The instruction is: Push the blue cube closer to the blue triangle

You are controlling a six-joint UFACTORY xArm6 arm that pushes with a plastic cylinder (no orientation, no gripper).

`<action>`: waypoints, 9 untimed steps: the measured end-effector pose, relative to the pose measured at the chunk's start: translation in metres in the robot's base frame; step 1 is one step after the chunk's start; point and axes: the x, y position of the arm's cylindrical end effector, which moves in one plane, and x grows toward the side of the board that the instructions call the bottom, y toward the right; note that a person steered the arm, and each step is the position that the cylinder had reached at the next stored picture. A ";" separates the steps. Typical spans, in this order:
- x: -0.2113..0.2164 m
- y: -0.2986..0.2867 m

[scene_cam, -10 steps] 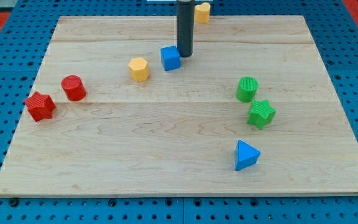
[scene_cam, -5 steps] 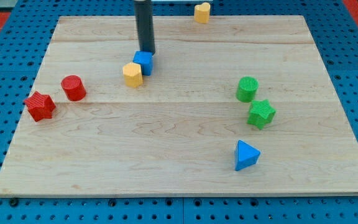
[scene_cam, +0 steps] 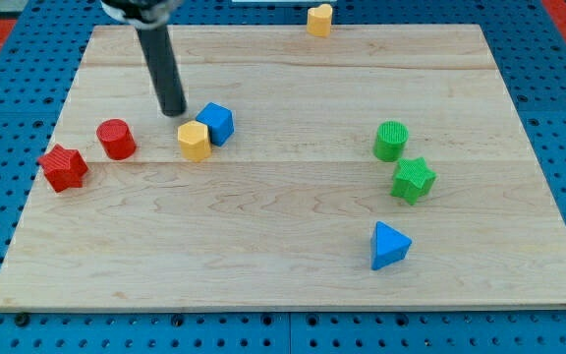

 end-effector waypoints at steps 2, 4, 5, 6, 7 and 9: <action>0.027 0.068; -0.028 0.061; 0.022 0.088; 0.084 0.116; 0.064 0.095; 0.066 0.124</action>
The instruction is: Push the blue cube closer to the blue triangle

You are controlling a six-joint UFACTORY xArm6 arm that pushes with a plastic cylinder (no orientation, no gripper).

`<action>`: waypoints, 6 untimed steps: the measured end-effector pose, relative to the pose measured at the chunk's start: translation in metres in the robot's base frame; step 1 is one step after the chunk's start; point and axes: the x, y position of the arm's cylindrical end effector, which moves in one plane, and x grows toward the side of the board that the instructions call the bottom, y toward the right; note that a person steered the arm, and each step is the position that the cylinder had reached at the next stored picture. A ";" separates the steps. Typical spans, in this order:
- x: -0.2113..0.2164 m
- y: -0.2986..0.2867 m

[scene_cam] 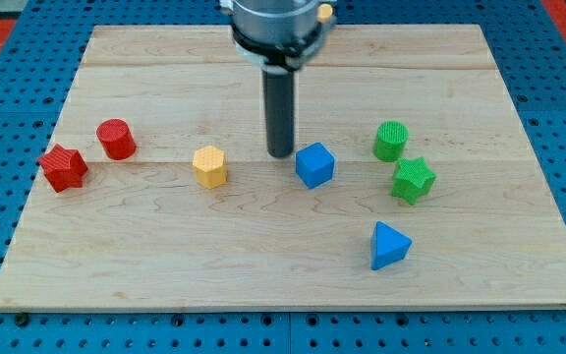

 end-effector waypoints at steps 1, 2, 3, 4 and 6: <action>0.058 0.027; 0.087 0.052; 0.051 0.005; 0.021 -0.021; 0.017 0.028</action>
